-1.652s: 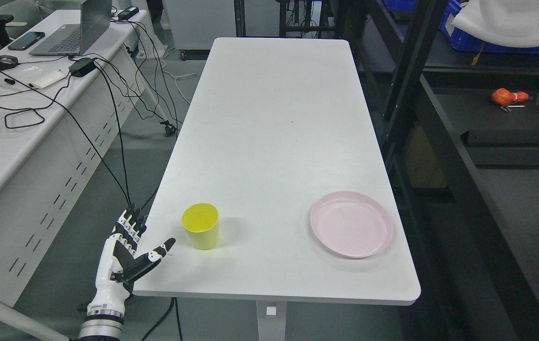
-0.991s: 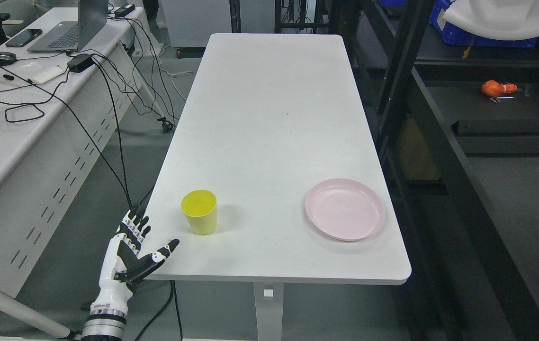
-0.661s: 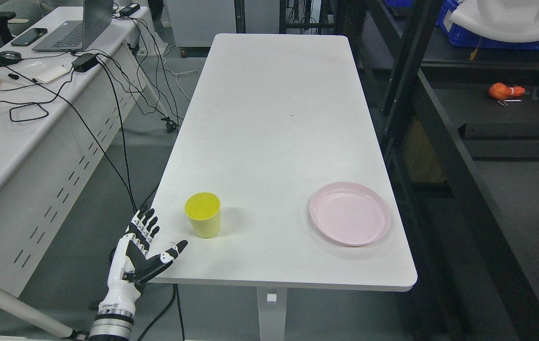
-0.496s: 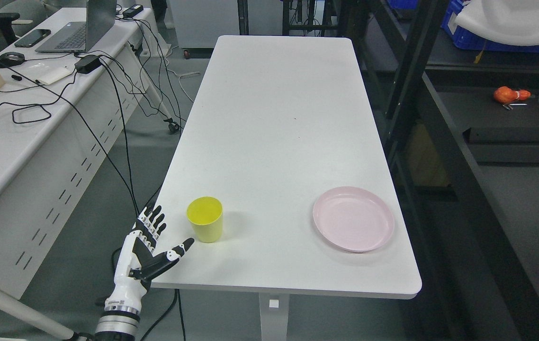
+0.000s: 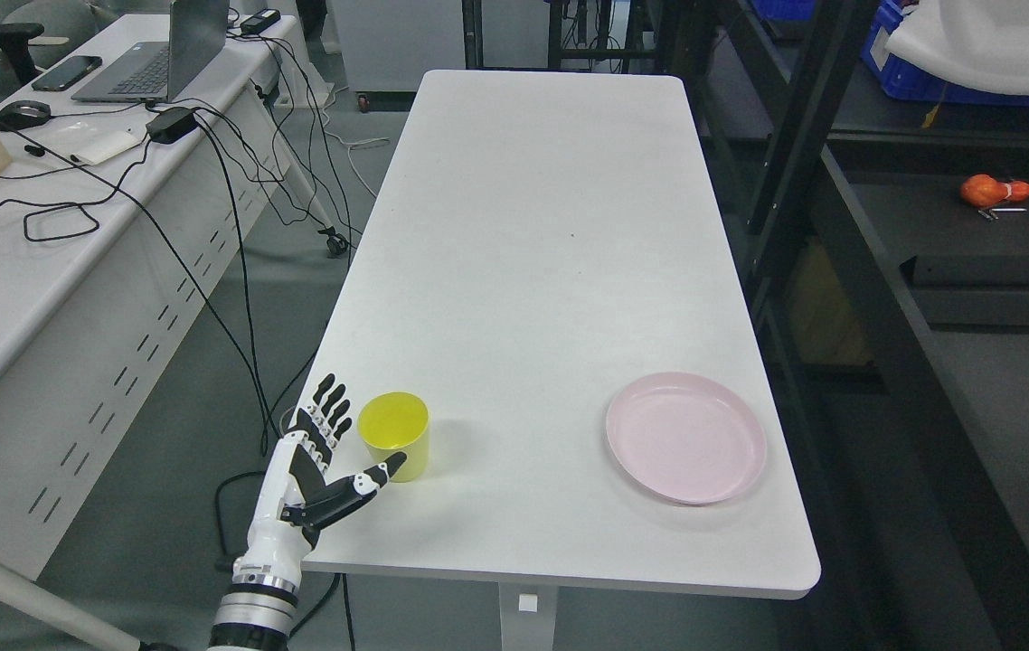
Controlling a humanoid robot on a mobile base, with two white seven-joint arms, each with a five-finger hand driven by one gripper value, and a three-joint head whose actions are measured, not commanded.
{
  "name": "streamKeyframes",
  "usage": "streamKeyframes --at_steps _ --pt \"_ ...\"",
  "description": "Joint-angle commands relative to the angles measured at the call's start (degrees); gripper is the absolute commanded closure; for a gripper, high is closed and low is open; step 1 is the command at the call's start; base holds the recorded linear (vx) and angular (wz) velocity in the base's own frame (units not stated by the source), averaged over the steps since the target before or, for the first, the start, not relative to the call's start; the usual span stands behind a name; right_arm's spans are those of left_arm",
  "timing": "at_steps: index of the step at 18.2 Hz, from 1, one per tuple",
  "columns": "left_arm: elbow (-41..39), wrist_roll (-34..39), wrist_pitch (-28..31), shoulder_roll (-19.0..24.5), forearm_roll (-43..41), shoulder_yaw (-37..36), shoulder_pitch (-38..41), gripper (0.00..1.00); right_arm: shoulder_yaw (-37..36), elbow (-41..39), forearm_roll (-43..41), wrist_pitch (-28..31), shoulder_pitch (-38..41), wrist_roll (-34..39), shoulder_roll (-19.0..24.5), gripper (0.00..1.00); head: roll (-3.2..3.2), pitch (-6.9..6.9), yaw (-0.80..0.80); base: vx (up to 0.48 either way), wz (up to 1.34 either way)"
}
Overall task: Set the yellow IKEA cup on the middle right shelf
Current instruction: 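Close the left hand around the yellow cup and lift it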
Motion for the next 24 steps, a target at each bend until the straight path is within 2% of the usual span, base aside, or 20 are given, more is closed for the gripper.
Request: streamKeyframes --at_steps 1,8,24 --pt "2.4 0.0 0.0 1.0 -2.1 -3.5 -1.1 0.01 1.0 0.0 -1.4 0.0 0.6 -12.3 -1.0 0.01 0.00 0.00 0.00 0.031 0.00" --pt "7.0 0.0 0.0 0.9 -4.3 -5.3 -4.7 0.01 1.0 0.0 -1.4 0.0 0.6 -12.3 -1.0 0.01 0.00 0.00 0.00 0.042 0.00" --pt "10.9 0.1 -0.1 0.9 -5.1 -8.4 -4.4 0.01 1.0 0.0 -1.4 0.0 0.6 -12.3 -1.0 0.01 0.00 0.00 0.00 0.023 0.00"
